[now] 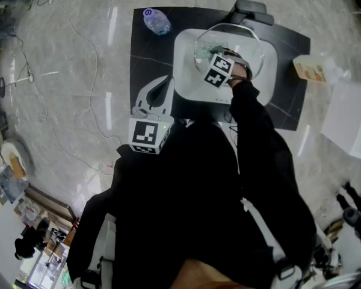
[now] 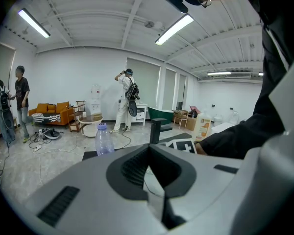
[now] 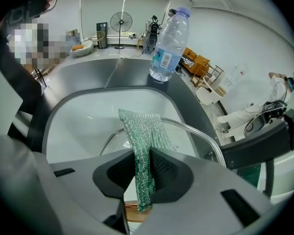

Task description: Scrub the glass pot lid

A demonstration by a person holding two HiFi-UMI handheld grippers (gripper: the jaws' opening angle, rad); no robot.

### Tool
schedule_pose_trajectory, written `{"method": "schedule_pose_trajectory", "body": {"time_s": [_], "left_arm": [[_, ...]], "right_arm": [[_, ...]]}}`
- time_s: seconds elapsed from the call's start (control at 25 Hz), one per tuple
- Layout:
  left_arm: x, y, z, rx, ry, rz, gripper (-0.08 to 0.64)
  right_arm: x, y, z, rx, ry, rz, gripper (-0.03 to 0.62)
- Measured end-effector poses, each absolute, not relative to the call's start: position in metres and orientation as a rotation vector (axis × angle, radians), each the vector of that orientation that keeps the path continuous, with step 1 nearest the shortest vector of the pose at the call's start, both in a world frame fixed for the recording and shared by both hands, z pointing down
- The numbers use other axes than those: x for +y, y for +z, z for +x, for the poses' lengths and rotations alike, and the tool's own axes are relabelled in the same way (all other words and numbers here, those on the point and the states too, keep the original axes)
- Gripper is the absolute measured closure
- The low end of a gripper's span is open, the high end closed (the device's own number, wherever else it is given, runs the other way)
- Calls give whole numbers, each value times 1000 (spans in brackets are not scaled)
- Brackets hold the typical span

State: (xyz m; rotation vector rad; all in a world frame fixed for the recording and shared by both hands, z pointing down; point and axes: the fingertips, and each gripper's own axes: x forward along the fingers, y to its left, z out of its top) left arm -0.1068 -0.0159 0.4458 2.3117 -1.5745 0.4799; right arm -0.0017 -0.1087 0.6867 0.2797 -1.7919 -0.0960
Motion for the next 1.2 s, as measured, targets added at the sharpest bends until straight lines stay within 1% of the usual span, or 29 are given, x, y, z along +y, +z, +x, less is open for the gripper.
{"method": "schedule_pose_trajectory", "body": {"time_s": [1.2], "left_arm": [[-16, 446, -100, -1576, 490, 2314, 557]], "right_arm": [[-73, 706, 6, -1776, -119, 219, 523]]}}
